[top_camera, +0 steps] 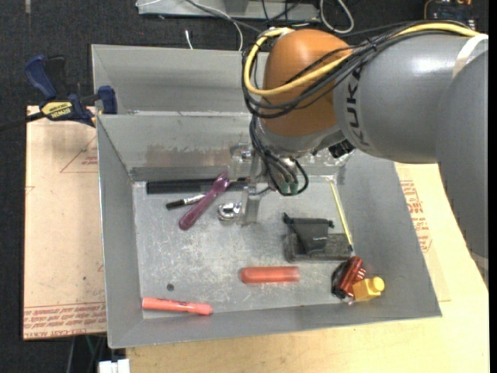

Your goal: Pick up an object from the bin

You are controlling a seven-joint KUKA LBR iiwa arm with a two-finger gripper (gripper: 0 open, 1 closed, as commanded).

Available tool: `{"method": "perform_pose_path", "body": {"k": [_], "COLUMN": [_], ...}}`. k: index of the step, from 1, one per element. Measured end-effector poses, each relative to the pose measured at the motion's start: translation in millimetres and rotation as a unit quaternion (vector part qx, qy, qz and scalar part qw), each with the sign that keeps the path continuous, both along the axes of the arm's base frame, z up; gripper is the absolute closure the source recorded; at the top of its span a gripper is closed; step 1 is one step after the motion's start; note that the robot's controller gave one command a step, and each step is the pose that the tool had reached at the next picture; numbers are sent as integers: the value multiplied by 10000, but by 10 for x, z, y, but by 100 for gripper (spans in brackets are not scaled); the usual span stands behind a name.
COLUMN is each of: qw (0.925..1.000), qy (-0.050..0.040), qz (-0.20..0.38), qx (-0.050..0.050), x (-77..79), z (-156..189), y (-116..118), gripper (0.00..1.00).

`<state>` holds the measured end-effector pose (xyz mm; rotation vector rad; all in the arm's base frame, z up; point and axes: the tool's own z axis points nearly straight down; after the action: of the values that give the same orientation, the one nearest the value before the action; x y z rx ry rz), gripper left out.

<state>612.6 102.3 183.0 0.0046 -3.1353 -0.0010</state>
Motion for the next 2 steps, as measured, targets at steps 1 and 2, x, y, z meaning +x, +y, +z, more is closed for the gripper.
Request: {"method": "perform_pose_path", "body": {"k": [1, 2], "qw": [10000, 9949], "qy": [-39, -47], "qz": [-15, 1008], "qx": [3, 10], "x": [16, 266], "z": [52, -1072], "y": [-9, -560], "gripper": [0, 0]}}
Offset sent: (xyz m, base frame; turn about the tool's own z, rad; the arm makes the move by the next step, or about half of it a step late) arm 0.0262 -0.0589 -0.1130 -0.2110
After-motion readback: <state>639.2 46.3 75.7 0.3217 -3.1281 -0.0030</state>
